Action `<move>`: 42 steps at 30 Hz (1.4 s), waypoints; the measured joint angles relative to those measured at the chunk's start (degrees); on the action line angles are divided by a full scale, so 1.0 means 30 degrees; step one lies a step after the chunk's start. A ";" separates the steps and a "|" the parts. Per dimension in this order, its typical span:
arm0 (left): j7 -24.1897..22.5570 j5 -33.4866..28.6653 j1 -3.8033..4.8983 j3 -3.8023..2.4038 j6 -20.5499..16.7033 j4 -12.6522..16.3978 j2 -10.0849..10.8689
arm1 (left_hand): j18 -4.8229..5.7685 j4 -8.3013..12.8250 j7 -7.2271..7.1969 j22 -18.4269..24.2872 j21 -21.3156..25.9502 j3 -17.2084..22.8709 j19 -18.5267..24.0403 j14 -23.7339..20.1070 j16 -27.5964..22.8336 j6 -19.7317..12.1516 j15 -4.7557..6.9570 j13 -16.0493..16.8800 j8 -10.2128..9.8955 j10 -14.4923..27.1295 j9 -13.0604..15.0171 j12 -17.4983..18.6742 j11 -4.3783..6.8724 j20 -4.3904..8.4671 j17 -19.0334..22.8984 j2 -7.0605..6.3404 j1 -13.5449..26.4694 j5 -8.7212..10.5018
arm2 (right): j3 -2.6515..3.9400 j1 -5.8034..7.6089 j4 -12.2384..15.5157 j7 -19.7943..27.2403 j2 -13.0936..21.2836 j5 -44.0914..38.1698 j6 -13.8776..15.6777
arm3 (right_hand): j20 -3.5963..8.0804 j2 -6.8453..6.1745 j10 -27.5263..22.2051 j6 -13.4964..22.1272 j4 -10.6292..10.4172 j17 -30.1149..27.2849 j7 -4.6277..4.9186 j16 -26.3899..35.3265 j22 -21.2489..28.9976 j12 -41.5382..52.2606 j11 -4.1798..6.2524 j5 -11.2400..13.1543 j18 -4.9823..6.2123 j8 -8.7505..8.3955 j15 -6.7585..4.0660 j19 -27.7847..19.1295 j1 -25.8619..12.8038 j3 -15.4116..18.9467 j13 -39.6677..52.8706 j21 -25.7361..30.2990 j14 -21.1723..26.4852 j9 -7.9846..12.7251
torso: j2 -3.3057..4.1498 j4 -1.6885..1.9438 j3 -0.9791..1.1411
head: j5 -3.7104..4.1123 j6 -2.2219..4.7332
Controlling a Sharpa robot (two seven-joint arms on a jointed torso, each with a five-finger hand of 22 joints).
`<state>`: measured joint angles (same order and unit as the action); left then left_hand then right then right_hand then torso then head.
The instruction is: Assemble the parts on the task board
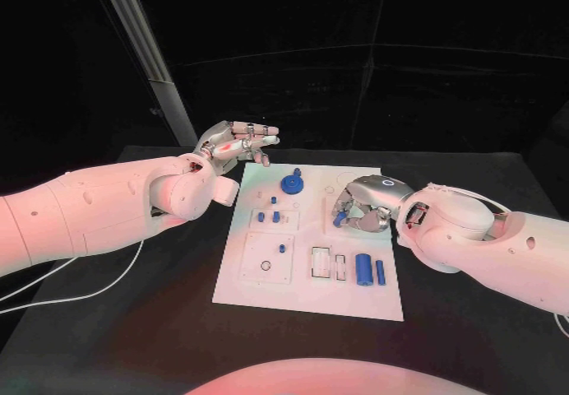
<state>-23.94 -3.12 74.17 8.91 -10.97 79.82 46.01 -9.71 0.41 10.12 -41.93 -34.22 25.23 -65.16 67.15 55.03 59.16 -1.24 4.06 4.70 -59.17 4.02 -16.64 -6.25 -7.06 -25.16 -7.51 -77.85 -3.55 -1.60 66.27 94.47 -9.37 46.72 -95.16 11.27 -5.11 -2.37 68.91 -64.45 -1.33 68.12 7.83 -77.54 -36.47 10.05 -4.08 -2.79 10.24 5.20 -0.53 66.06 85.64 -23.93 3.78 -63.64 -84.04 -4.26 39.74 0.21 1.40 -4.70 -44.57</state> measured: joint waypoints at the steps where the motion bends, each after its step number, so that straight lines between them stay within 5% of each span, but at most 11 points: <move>1: 0.0002 0.0000 0.0000 0.0000 0.0000 -0.0006 0.0001 | 0.0001 0.0000 0.0000 0.0001 0.0000 0.0000 0.0000 0.0000 0.0000 0.0000 0.0000 0.0000 0.0000 0.0000 0.0000 0.0000 0.0000 0.0001 0.0000 0.0000 0.0000 0.0000 | 0.0107 0.0006 0.0189 0.0014 0.0082 0.0027 0.0087 | 0.0000 0.0000 0.0000 0.0001 0.0011 0.0000 0.0000 0.0000 0.0000 -0.0097 0.0000 0.0001 0.0000 0.0000 0.0000 -0.0001 0.0000 -0.0067 -0.0002 -0.0050 0.0000 -0.0004 | -0.0004 0.0000 -0.0002 | -0.0009 0.0011; 6: 0.0012 0.0000 -0.0001 0.0008 0.0002 -0.0064 0.0010 | 0.0000 0.0000 0.0000 0.0000 0.0000 0.0000 0.0000 0.0000 0.0000 0.0000 0.0000 0.0000 0.0000 0.0000 0.0000 0.0000 0.0000 0.0000 -0.0001 0.0000 0.0000 0.0000 | 0.0524 0.0039 0.1340 0.0145 0.0549 0.0330 0.0529 | 0.0000 -0.0002 0.0002 -0.0015 0.0118 -0.0026 0.0015 0.0000 0.0001 -0.0195 0.0001 0.0009 -0.0001 -0.0007 0.0000 0.0000 0.0000 -0.0179 -0.0003 -0.0073 0.0000 -0.0086 | -0.0015 -0.0005 -0.0011 | -0.0057 0.0046; 10: 0.0017 0.0000 -0.0001 0.0009 0.0004 -0.0109 -0.0002 | 0.0000 0.0000 0.0000 0.0000 0.0000 0.0000 0.0000 0.0000 0.0000 0.0001 0.0000 0.0001 0.0000 0.0000 0.0001 0.0000 0.0000 0.0000 -0.0001 0.0000 0.0000 0.0000 | 0.0640 0.0047 0.2023 0.0295 0.0542 0.0625 0.0830 | 0.0000 -0.0014 0.0002 -0.0016 0.0129 -0.0033 0.0016 0.0000 0.0002 -0.0196 0.0001 0.0016 -0.0001 -0.0036 0.0001 -0.0001 -0.0009 -0.0190 -0.0003 -0.0073 0.0000 -0.0092 | -0.0016 -0.0005 -0.0013 | -0.0103 0.0079; 20: 0.0037 -0.0001 -0.0001 0.0016 0.0022 -0.0208 -0.0174 | 0.0001 0.0000 -0.0001 0.0000 0.0000 0.0000 0.0000 0.0000 0.0000 0.0001 0.0000 0.0001 0.0000 0.0000 0.0000 0.0000 0.0000 0.0000 -0.0003 0.0000 0.0000 0.0000 | 0.0677 0.0022 0.1755 0.0822 -0.1964 0.1075 0.0923 | 0.0000 -0.0214 0.0069 -0.0040 0.0151 -0.0116 0.0040 0.0001 0.0120 -0.0292 0.0065 -0.0050 0.0000 -0.0187 0.0001 -0.0002 -0.0207 -0.0321 -0.0003 -0.0073 0.0000 -0.0066 | 0.0024 0.0018 -0.0024 | -0.0324 0.0046; 24: 0.0043 -0.0001 -0.0001 0.0020 0.0029 -0.0237 -0.0221 | 0.0001 0.0000 0.0000 0.0000 0.0000 0.0000 0.0000 0.0000 0.0000 0.0001 0.0000 0.0002 0.0000 0.0000 0.0001 0.0000 0.0000 0.0000 -0.0002 0.0000 0.0000 0.0000 | 0.0484 -0.0077 0.1211 0.1089 -0.3050 0.1069 0.0802 | -0.0001 -0.0215 0.0068 -0.0041 0.0152 -0.0116 0.0041 0.0000 0.0158 -0.0357 0.0065 -0.0054 -0.0001 -0.0201 0.0002 -0.0002 -0.0206 -0.0321 -0.0003 -0.0073 0.0000 -0.0026 | 0.0027 0.0022 -0.0024 | -0.0472 -0.0038; 33: 0.0054 -0.0002 -0.0001 0.0018 0.0045 -0.0212 -0.0259 | 0.0001 0.0088 -0.0001 0.0000 0.0000 -0.0019 0.0000 0.0000 0.0000 0.0001 0.0000 0.0002 0.0000 0.0000 0.0001 0.0000 0.0000 0.0000 0.0022 -0.0073 -0.0073 0.0000 | -0.0378 -0.0553 0.0031 0.1643 -0.4719 0.0738 0.0180 | -0.0072 -0.0316 0.0066 0.0033 0.0223 -0.0249 0.0112 0.0001 0.0314 -0.0507 0.0063 -0.0060 0.0000 -0.0207 0.0002 -0.0075 -0.0306 -0.0494 -0.0001 -0.0073 0.0000 0.0003 | 0.0037 0.0024 -0.0024 | -0.0734 -0.0231; 42: 0.0059 -0.0002 0.0005 0.0017 0.0053 -0.0188 -0.0258 | 0.0001 0.0106 -0.0001 -0.0001 0.0000 0.0000 0.0000 0.0000 0.0000 0.0001 0.0000 0.0001 0.0000 -0.0001 0.0001 0.0001 0.0000 0.0001 0.0026 -0.0073 -0.0073 0.0000 | -0.0557 -0.0837 -0.0770 0.1872 -0.5444 0.0207 -0.0578 | -0.0072 -0.0341 -0.0010 0.0073 0.0225 -0.0283 0.0145 0.0001 0.0353 -0.0508 -0.0013 -0.0060 0.0000 -0.0308 0.0002 -0.0075 -0.0438 -0.0495 0.0003 -0.0073 0.0000 0.0004 | 0.0027 0.0022 -0.0026 | -0.0857 -0.0326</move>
<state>-23.77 -3.12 74.19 8.97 -10.82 79.25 45.24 -9.71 0.73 10.11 -41.93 -34.22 25.23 -65.16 67.15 55.03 59.16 -1.24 4.06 4.70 -59.17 4.02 -16.64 -6.25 -7.06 -25.08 -7.73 -78.07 -3.55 -3.27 63.76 92.15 -3.75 30.39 -94.54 9.53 -5.33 -3.39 68.88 -64.23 -0.65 67.27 8.26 -77.53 -35.41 8.53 -4.12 -2.97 10.24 4.27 -0.53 65.84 84.33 -25.42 3.79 -63.85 -84.04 -4.25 39.83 0.28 1.32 -7.27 -45.54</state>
